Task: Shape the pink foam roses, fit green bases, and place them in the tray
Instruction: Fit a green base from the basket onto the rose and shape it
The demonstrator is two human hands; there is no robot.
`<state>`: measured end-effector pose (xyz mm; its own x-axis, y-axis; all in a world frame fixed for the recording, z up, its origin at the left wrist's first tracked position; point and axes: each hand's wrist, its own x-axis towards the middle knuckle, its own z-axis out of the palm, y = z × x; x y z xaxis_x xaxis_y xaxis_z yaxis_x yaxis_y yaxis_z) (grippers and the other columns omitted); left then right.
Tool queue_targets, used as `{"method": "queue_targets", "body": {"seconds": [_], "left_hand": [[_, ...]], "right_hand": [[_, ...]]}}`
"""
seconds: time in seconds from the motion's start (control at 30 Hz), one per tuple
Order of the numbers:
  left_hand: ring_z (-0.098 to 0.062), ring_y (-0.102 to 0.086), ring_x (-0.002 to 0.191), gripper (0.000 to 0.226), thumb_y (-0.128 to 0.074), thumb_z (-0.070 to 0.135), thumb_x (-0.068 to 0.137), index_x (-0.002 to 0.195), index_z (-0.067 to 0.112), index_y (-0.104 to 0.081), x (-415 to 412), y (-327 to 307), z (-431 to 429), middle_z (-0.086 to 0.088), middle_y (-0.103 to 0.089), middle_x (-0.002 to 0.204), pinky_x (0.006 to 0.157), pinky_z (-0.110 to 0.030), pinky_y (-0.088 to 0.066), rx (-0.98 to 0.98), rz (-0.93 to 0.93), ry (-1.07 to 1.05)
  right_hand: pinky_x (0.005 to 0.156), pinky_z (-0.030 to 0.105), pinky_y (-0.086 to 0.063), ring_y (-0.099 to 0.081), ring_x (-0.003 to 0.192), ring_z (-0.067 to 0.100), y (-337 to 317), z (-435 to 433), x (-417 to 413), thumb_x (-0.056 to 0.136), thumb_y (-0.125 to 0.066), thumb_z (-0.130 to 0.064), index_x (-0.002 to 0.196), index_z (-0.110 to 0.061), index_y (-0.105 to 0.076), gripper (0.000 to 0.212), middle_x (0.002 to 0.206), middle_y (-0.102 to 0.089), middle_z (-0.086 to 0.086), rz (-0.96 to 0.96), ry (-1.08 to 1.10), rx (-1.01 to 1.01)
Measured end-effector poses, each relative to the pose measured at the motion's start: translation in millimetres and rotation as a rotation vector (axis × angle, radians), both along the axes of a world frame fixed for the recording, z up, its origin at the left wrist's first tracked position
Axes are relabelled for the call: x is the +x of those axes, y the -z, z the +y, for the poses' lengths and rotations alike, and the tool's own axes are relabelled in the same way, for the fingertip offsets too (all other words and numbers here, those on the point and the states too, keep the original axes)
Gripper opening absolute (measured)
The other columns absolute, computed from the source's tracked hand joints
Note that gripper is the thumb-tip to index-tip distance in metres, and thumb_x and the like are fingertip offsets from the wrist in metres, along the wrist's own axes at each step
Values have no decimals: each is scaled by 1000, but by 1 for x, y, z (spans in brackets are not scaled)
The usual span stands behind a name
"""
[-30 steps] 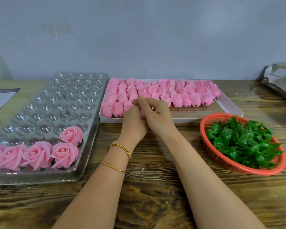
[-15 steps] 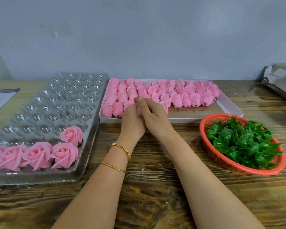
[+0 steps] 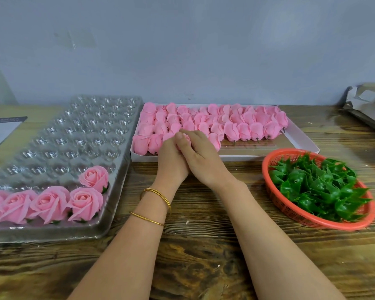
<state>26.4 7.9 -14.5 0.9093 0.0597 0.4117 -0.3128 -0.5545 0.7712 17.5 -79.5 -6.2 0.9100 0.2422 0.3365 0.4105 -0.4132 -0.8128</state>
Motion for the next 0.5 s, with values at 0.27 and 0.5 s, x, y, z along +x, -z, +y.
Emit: {"method": "queue_targets", "body": {"seconds": [0.27, 0.5], "left_hand": [[4, -40, 59, 25, -50, 4, 97, 76, 15, -56, 2, 0, 2, 14, -45, 63, 57, -3, -36, 70, -7, 33], [-3, -41, 57, 43, -52, 8, 98, 60, 27, -42, -1, -1, 2, 11, -43, 60, 53, -6, -36, 120, 1, 52]], "right_hand": [[104, 34, -38, -45, 118, 13, 3, -7, -1, 99, -41, -49, 119, -13, -59, 45, 125, -53, 7, 31, 14, -151], [89, 30, -38, -50, 102, 10, 0, -9, -4, 95, -48, -54, 105, -19, -61, 38, 110, -59, 2, 17, -1, -138]]}}
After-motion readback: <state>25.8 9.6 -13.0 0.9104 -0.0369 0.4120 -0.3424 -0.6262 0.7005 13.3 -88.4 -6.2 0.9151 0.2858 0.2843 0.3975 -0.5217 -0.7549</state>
